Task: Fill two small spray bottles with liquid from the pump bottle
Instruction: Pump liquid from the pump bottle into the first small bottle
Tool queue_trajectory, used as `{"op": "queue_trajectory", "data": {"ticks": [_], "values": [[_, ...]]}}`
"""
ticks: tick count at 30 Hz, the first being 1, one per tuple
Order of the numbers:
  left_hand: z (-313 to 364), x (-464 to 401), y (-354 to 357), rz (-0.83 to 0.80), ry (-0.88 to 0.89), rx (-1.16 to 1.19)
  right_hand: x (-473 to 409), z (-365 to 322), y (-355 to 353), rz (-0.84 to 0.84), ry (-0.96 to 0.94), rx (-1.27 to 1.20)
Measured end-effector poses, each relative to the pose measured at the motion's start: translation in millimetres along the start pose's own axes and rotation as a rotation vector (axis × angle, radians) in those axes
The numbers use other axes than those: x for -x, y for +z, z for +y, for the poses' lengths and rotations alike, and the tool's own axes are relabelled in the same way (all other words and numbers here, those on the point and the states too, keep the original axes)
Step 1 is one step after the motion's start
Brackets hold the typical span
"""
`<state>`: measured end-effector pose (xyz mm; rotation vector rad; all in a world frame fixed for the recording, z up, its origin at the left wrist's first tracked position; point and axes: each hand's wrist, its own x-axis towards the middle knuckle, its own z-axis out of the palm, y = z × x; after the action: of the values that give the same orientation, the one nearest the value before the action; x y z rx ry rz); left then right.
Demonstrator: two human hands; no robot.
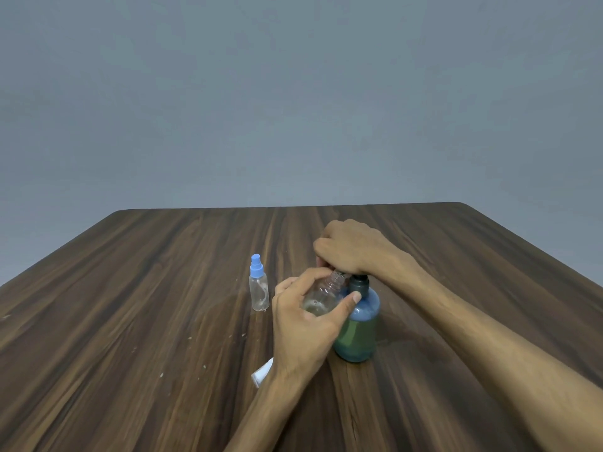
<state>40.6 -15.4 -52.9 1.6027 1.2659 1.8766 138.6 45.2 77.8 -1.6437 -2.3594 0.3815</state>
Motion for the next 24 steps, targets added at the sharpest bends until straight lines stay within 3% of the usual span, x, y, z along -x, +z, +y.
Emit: {"op": "queue_trajectory", "data": {"ticks": [3,16,20,24], "values": [[-0.5,-0.1,-0.2,-0.007,0.004,0.01,1.9,1.0,-4.6,0.051,-0.013,-0.058],[-3.0,-0.3,0.4,-0.004,-0.008,-0.016,-0.2,0.6,0.6,-0.037,0.017,-0.029],[-3.0,0.1,-0.4,-0.004,0.013,-0.014,0.3,1.9,-4.2,0.018,0.002,-0.11],[-3.1,-0.7,-0.4,0.005,-0.002,-0.014,-0.2,-0.4,1.1,-0.048,0.017,-0.049]]}}
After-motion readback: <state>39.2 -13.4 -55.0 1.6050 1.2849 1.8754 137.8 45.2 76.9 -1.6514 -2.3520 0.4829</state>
